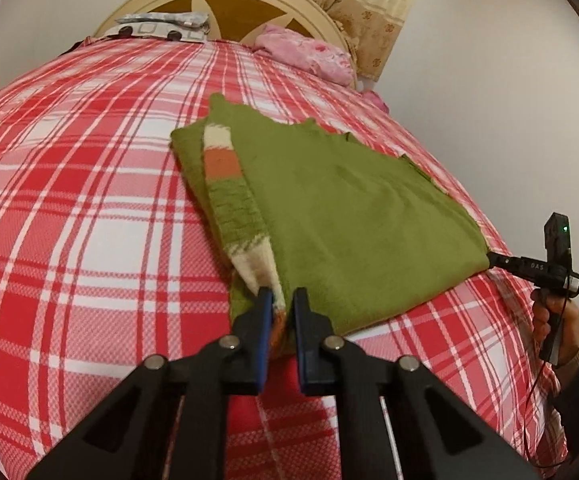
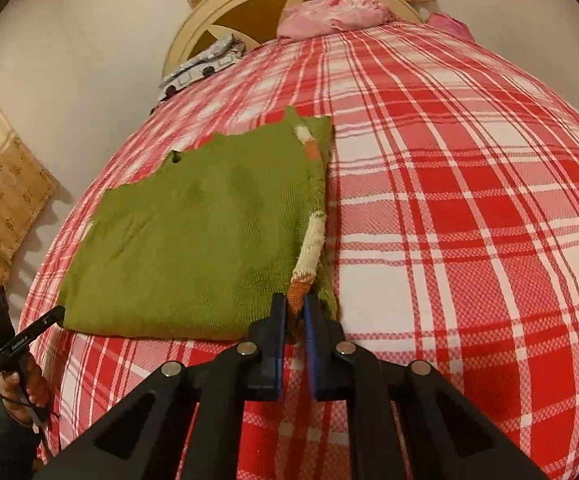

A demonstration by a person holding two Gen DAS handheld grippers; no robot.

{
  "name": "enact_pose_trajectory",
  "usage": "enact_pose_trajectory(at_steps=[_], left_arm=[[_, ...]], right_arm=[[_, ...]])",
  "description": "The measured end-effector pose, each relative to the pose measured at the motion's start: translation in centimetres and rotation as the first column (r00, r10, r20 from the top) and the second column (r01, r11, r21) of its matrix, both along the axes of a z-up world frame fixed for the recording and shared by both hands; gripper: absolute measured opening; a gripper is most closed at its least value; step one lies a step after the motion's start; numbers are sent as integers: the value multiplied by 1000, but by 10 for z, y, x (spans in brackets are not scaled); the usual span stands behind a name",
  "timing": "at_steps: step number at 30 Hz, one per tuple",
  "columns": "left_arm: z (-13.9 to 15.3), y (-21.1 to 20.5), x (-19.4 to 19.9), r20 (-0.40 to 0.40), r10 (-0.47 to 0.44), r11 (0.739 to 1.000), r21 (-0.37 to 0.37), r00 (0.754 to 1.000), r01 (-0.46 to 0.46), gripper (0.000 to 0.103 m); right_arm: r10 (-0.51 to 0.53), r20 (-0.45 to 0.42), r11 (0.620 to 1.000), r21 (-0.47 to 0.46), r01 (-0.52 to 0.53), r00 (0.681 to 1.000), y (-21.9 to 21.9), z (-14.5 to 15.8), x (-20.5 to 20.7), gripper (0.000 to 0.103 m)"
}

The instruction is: Fold small clothes

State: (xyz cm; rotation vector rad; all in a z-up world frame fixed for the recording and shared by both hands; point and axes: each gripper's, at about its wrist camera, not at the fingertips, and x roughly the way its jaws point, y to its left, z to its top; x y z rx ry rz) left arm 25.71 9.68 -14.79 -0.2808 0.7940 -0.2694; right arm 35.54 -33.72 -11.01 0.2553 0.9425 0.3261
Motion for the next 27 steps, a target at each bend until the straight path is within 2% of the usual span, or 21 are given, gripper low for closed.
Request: enact_pose_trajectory(at_steps=[8,13,14,16,17,21,24,27], left_arm=[[-3,-15,-3,-6,16,992,129,1000,-15,11],[-4,-14,-4,-3,10,991,137,1000,-9,11],[-5,-14,-4,-4,10,991,134,1000,-10,11],[-5,-14,-4,-4,11,991,135,1000,-10,11],[-5,-15,-4,-3,11,990,138,1000,-11,11],[-5,-17,-4,-1,11,988,152,1000,-11,11],[-6,-18,-4,-3,11,988,152,1000,-10,11],[-6,-19,-5,-3,12,987,162,1000,-12,11]], right_arm=[[-16,-5,999,-35,15,1000,-3,9,-4,9],[-91,49,990,-105,96,995,4,31,-2,11],[-90,56,989,-110,95,994,8,34,0,15],[-79,66,989,-124,87,995,21,41,4,47],[-77,70,988,-125,85,995,25,43,6,67],[-71,118,985,-146,88,991,50,55,12,69],[21,105,994,-109,-10,994,84,58,19,69],[104,70,988,-125,-94,992,116,49,26,69]])
